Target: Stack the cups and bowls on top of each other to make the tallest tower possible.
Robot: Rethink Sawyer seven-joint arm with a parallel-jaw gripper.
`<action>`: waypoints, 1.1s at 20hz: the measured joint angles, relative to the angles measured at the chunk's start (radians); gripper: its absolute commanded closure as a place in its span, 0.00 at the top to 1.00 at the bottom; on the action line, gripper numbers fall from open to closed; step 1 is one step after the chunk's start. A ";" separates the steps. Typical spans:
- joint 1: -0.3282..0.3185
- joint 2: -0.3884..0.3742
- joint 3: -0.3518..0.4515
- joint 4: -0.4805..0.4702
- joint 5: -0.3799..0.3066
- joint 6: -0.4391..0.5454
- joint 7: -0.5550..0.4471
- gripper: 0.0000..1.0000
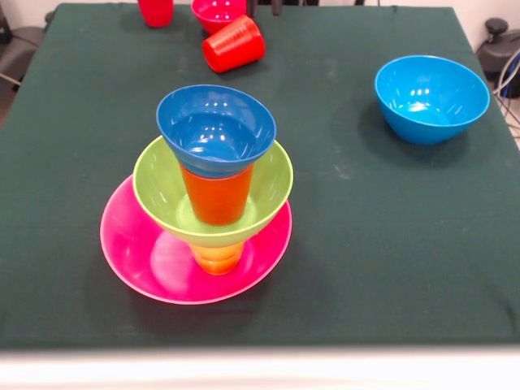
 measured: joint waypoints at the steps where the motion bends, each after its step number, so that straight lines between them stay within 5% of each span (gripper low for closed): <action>1: 0.013 0.005 -0.018 0.000 0.020 0.000 0.001 1.00; 8: 0.174 0.029 -0.200 0.000 0.234 0.001 0.017 1.00; 22: 0.266 0.033 -0.346 0.000 0.326 0.001 0.017 1.00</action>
